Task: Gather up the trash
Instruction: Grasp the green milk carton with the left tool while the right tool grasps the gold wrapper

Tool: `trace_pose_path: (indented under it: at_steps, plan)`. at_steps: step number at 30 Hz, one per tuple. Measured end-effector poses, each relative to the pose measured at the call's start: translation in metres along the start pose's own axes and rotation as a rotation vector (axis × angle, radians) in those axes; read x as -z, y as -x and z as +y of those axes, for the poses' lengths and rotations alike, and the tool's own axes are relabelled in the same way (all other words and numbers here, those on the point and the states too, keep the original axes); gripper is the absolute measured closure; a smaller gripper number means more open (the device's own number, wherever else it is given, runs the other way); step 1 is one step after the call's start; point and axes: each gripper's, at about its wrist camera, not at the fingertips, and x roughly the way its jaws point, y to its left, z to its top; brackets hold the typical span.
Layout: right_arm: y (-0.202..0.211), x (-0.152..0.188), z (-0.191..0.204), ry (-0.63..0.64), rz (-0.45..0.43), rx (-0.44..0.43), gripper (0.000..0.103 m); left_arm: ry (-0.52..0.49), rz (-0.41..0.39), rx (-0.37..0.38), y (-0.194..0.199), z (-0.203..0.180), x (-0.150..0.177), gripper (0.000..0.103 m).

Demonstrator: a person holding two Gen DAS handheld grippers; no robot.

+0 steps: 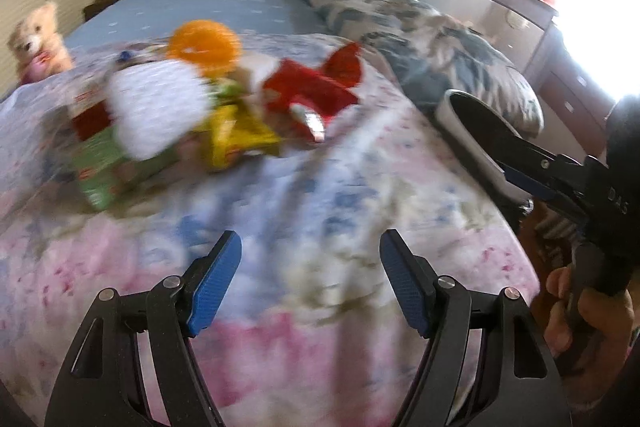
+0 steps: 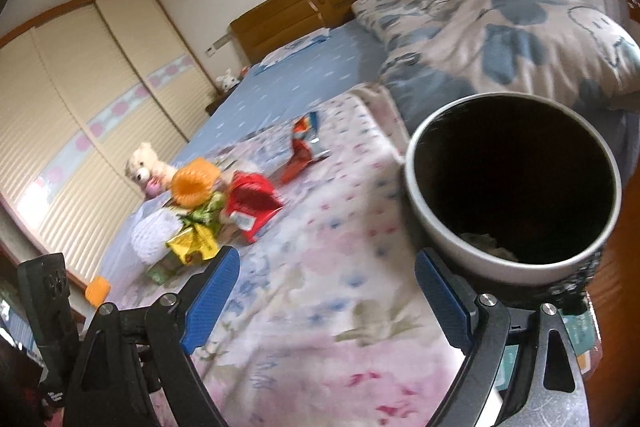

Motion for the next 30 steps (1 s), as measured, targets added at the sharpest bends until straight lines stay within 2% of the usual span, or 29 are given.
trace_pose_path:
  at_steps: [7,16,24,30]
  plan:
    - [-0.015,0.009,0.03,0.04,0.03,-0.038,0.012,0.078,-0.015,-0.051,0.013,0.044,0.006,0.03]
    - [-0.035,0.018,0.067,0.099,0.075,-0.085,0.012,0.108,-0.019,-0.11,0.022,0.091,0.009,0.03]
    - [-0.056,0.023,0.097,0.16,0.104,-0.132,0.013,0.039,-0.005,-0.136,0.016,0.126,-0.011,0.023]
    - [-0.075,0.023,0.114,0.19,0.128,-0.164,0.015,-0.033,0.059,-0.115,-0.001,0.149,-0.031,0.022]
